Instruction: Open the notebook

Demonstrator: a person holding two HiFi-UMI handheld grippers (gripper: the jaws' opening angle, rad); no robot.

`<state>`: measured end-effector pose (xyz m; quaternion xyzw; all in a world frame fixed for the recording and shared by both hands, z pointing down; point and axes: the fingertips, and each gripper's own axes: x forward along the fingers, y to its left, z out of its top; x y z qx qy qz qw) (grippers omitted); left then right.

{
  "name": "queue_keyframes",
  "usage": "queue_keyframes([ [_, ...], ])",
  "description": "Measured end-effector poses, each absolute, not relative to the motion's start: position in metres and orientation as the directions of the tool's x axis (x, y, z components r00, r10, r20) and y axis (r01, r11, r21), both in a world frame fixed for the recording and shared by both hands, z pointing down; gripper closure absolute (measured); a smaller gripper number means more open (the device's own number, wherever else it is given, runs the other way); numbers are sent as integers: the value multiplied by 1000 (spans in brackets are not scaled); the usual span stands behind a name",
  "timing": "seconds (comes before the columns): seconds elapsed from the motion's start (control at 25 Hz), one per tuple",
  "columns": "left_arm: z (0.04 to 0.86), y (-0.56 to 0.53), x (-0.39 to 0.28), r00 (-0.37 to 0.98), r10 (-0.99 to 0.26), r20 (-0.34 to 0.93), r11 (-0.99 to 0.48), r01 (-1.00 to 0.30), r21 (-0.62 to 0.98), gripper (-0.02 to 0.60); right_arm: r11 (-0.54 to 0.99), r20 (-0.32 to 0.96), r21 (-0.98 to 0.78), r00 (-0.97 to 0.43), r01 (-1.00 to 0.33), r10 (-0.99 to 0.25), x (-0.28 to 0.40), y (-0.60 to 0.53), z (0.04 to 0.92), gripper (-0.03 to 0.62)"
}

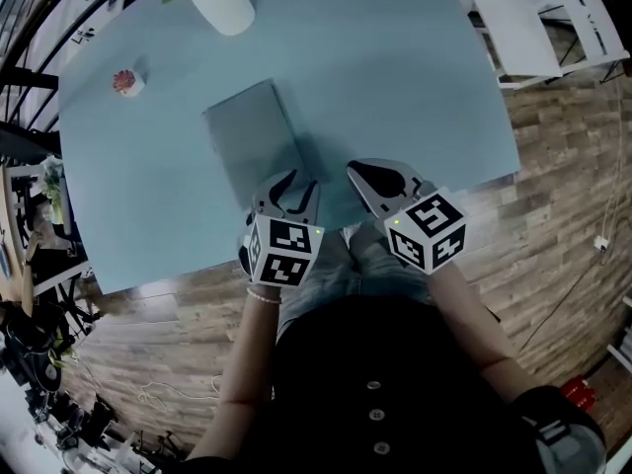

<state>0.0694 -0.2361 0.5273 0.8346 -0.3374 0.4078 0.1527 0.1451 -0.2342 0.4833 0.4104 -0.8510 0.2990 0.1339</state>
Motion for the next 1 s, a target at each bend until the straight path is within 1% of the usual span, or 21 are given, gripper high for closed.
queue_keyframes([
  [0.36, 548, -232, 74, 359, -430, 828, -758, -642, -116, 426, 473, 487, -415, -629, -777, -606, 149, -227, 496, 591],
  [0.64, 554, -237, 74, 310, -456, 835, -764, -617, -188, 425, 462, 494, -426, -628, -777, -601, 153, -227, 502, 591],
  [1.0, 562, -237, 73, 282, -455, 845, -774, -594, -218, 425, 471, 494, -434, -640, -768, -589, 149, -227, 505, 591],
])
